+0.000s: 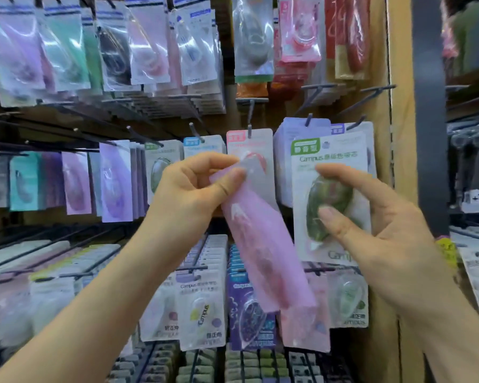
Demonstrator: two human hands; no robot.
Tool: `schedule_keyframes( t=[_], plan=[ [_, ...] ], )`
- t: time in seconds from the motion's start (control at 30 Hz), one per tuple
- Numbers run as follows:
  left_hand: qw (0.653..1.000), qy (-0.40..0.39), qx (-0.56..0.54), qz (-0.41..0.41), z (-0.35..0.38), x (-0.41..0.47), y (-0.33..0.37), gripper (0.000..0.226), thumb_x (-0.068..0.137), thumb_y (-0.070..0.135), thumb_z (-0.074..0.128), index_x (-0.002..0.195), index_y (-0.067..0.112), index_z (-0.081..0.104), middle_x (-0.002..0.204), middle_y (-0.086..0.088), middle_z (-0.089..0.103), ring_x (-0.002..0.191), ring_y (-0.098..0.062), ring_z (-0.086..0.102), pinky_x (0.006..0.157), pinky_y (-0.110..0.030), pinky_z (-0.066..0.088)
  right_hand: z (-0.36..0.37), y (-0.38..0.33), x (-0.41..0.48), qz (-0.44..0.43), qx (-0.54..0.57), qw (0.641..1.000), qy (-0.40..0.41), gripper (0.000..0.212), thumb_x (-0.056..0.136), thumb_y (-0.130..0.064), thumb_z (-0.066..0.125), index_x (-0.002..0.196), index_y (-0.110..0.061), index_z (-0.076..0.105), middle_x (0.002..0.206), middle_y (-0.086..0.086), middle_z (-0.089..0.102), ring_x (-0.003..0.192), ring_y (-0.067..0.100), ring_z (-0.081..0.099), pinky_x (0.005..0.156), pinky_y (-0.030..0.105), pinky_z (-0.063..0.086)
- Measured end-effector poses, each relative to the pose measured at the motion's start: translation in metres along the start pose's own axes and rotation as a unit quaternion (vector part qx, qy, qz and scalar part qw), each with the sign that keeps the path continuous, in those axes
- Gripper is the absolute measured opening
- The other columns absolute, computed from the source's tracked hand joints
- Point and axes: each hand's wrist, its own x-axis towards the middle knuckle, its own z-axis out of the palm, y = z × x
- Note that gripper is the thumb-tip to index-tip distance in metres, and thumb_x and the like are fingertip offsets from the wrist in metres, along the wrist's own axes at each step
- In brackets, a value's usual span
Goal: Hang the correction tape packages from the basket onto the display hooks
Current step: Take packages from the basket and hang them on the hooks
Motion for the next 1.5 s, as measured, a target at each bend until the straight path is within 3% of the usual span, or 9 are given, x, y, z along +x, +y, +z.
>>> schedule_keyframes(
  t=[0.13, 0.27, 0.43, 0.53, 0.73, 1.07, 1.3, 1.4, 1.5],
  plan=[
    [0.994, 0.013, 0.108, 0.032, -0.025, -0.012, -0.006, 0.020, 0.088, 0.004, 0.069, 0.086, 0.023, 0.073, 0.062, 0.009, 0.063, 0.047, -0.005, 0.043, 0.047, -0.013, 0.035, 0.036, -0.008, 0.006, 0.043, 0.165, 0.984, 0.049, 0.087, 0.067, -0.001, 0.074, 0.133, -0.045, 0.039, 0.099, -0.002, 0.077, 0.085, 0.016, 0.075, 0.066, 0.025, 0.060],
    [0.992, 0.016, 0.126, 0.017, -0.052, -0.015, -0.013, 0.022, 0.088, 0.005, 0.070, 0.082, 0.025, 0.076, 0.077, 0.009, 0.075, 0.064, -0.003, 0.060, 0.065, -0.017, 0.049, 0.081, -0.006, 0.012, 0.130, 0.247, 0.960, 0.012, 0.045, 0.054, -0.022, 0.078, 0.098, -0.019, 0.072, 0.089, 0.005, 0.078, 0.077, 0.016, 0.073, 0.063, 0.024, 0.058],
    [0.995, 0.007, 0.094, -0.023, -0.104, -0.011, -0.014, 0.011, 0.087, 0.013, 0.069, 0.091, 0.017, 0.079, 0.088, 0.005, 0.078, 0.084, -0.003, 0.069, 0.079, -0.019, 0.054, 0.137, -0.005, 0.027, 0.171, 0.225, 0.959, -0.028, 0.038, 0.064, -0.025, 0.073, 0.099, -0.010, 0.070, 0.087, 0.009, 0.078, 0.075, 0.017, 0.073, 0.063, 0.024, 0.057],
    [0.994, 0.031, 0.094, -0.047, -0.138, 0.000, -0.019, 0.019, 0.090, 0.028, 0.065, 0.083, 0.020, 0.081, 0.084, 0.000, 0.075, 0.072, -0.012, 0.063, 0.073, -0.031, 0.052, 0.166, -0.010, 0.041, 0.174, 0.208, 0.962, -0.037, 0.035, 0.068, -0.026, 0.070, 0.099, -0.011, 0.068, 0.085, 0.008, 0.078, 0.074, 0.016, 0.074, 0.062, 0.021, 0.055],
    [0.980, 0.099, 0.172, 0.001, -0.183, 0.035, -0.019, 0.020, 0.084, 0.012, 0.076, 0.077, 0.030, 0.075, 0.077, 0.017, 0.075, 0.065, 0.007, 0.062, 0.068, -0.010, 0.047, 0.205, -0.016, 0.067, 0.186, 0.169, 0.968, -0.019, 0.017, 0.087, -0.013, 0.069, 0.105, -0.012, 0.069, 0.087, 0.005, 0.078, 0.076, 0.015, 0.074, 0.062, 0.023, 0.056],
    [0.986, 0.093, 0.139, -0.021, -0.199, 0.064, -0.018, 0.025, 0.086, 0.008, 0.060, 0.079, 0.026, 0.075, 0.076, -0.008, 0.067, 0.068, -0.024, 0.059, 0.066, -0.035, 0.049, 0.231, -0.019, 0.087, 0.176, 0.135, 0.975, 0.010, 0.014, 0.089, -0.021, 0.070, 0.100, -0.013, 0.073, 0.089, 0.004, 0.078, 0.080, 0.020, 0.075, 0.068, 0.032, 0.060],
    [0.985, 0.004, 0.150, -0.089, -0.197, 0.069, -0.020, 0.042, 0.096, 0.038, 0.061, 0.061, 0.018, 0.072, 0.054, 0.005, 0.058, 0.044, -0.005, 0.052, 0.045, -0.015, 0.042, 0.235, -0.012, 0.094, 0.170, 0.106, 0.979, 0.033, 0.020, 0.086, -0.026, 0.074, 0.104, -0.017, 0.073, 0.092, 0.001, 0.077, 0.084, 0.020, 0.074, 0.074, 0.039, 0.060],
    [0.976, -0.110, 0.098, -0.159, -0.200, 0.064, -0.024, 0.030, 0.095, 0.036, 0.060, 0.092, 0.012, 0.078, 0.092, 0.000, 0.078, 0.088, -0.012, 0.074, 0.079, -0.020, 0.057, 0.238, -0.009, 0.098, 0.147, 0.068, 0.984, 0.073, 0.036, 0.085, -0.028, 0.077, 0.116, -0.033, 0.061, 0.106, -0.007, 0.069, 0.092, 0.013, 0.069, 0.078, 0.036, 0.060],
    [0.972, -0.140, 0.064, -0.180, -0.206, 0.063, -0.030, 0.028, 0.094, 0.031, 0.061, 0.102, 0.008, 0.077, 0.102, -0.005, 0.077, 0.101, -0.018, 0.071, 0.092, -0.026, 0.054, 0.243, -0.010, 0.103, 0.121, 0.028, 0.990, 0.070, 0.023, 0.088, -0.029, 0.073, 0.106, -0.037, 0.062, 0.104, -0.008, 0.067, 0.088, 0.014, 0.067, 0.067, 0.035, 0.057]
  ],
)
